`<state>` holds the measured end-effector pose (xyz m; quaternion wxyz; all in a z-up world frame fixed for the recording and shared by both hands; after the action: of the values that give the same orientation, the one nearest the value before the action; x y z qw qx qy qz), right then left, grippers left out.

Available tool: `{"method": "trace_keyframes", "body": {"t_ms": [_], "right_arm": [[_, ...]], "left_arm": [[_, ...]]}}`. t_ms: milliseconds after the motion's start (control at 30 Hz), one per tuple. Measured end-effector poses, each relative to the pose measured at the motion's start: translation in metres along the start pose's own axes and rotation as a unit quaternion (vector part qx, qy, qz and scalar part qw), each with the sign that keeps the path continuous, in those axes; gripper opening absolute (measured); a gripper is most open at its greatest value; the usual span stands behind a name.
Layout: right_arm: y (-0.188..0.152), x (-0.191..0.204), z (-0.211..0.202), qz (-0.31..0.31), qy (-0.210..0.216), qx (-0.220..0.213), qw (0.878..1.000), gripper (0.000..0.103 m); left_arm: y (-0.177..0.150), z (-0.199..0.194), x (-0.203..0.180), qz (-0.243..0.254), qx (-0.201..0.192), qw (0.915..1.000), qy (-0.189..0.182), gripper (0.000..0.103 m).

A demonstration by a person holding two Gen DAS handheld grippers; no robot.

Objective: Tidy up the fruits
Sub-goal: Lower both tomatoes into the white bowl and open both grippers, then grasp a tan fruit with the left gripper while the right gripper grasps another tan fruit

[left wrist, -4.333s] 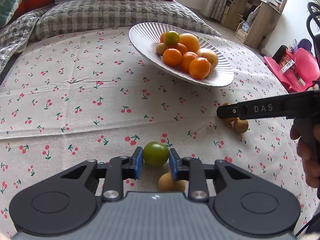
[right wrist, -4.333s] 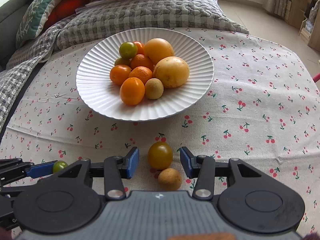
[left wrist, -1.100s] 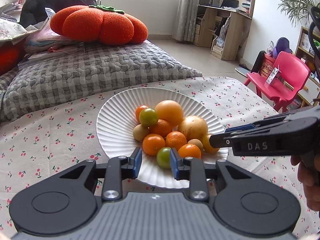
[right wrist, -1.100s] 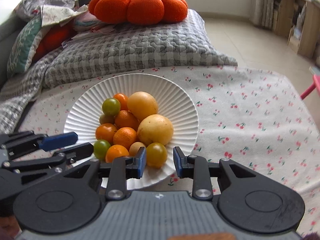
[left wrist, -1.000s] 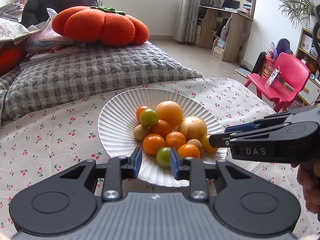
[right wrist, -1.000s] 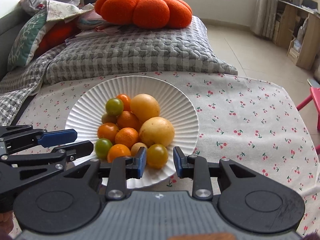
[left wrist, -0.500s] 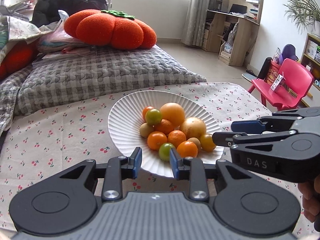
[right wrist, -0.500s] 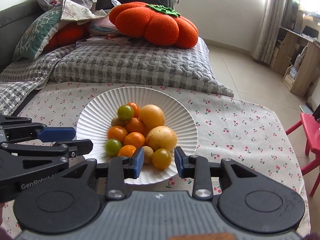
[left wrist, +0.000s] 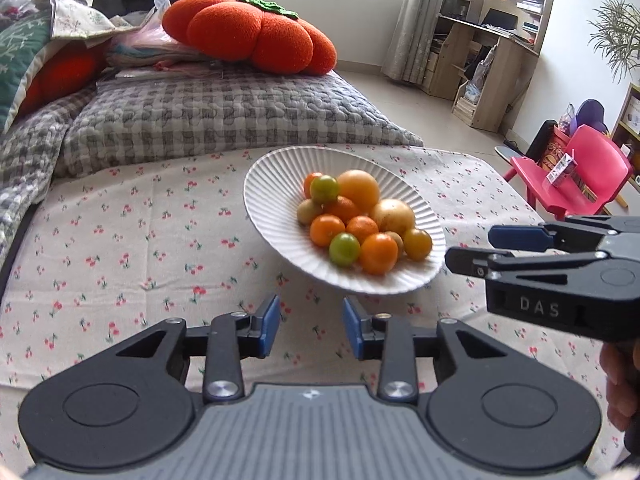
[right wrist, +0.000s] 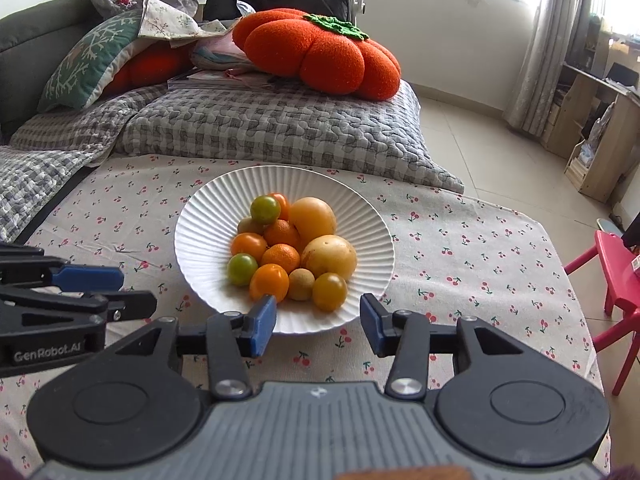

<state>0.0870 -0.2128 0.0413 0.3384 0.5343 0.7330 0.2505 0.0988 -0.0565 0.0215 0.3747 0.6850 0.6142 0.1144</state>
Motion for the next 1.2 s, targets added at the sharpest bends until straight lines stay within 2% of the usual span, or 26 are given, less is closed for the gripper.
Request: {"method": "trace_keyframes", "body": {"t_ms": [267, 400, 467, 533, 633, 733, 967, 1100, 1200], "right_arm": [[-0.011, 0.003, 0.000, -0.006, 0.007, 0.024, 1.000, 0.047], [-0.018, 0.003, 0.004, -0.005, 0.015, 0.046, 0.999, 0.054], [-0.023, -0.004, 0.008, 0.033, 0.048, 0.064, 0.996, 0.057], [-0.030, -0.018, 0.013, 0.107, 0.093, 0.087, 0.986, 0.058], [-0.039, -0.030, 0.021, 0.169, 0.120, 0.113, 0.972, 0.058], [-0.044, -0.028, 0.024, 0.167, 0.113, 0.126, 0.971, 0.062], [-0.047, -0.019, 0.033, 0.154, 0.119, 0.151, 0.969, 0.061], [-0.050, -0.017, 0.038, 0.149, 0.114, 0.160, 0.969, 0.055], [-0.052, -0.017, 0.041, 0.147, 0.109, 0.161, 0.970, 0.052]], "left_arm": [[-0.027, -0.011, 0.000, 0.004, 0.020, 0.9998, 0.000, 0.039], [-0.037, -0.016, 0.003, -0.003, 0.034, 0.9994, -0.001, 0.050], [-0.040, -0.017, 0.007, -0.014, 0.044, 0.9989, -0.005, 0.053], [-0.041, -0.018, 0.011, -0.029, 0.055, 0.9980, -0.010, 0.055], [-0.042, -0.020, 0.014, -0.049, 0.067, 0.9964, -0.021, 0.055], [-0.048, -0.022, 0.011, -0.045, 0.072, 0.9962, -0.020, 0.056], [-0.070, -0.010, 0.006, -0.022, 0.097, 0.9950, -0.003, 0.056], [-0.076, -0.005, 0.007, -0.015, 0.102, 0.9947, 0.005, 0.056], [-0.077, -0.004, 0.004, -0.001, 0.097, 0.9952, 0.004, 0.043]]}}
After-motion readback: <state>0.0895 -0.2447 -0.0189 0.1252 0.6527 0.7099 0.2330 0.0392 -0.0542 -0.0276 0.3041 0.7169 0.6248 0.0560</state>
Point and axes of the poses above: each gripper's, at about its wrist camera, not at the fingertips, and z roughly the way its jaws point, x to its left, y to its top, the point moved 2 cm from there along z, roughly the way its jaws point, and after that the axes turned 15 degrees about -z, right-handed, at the moved point
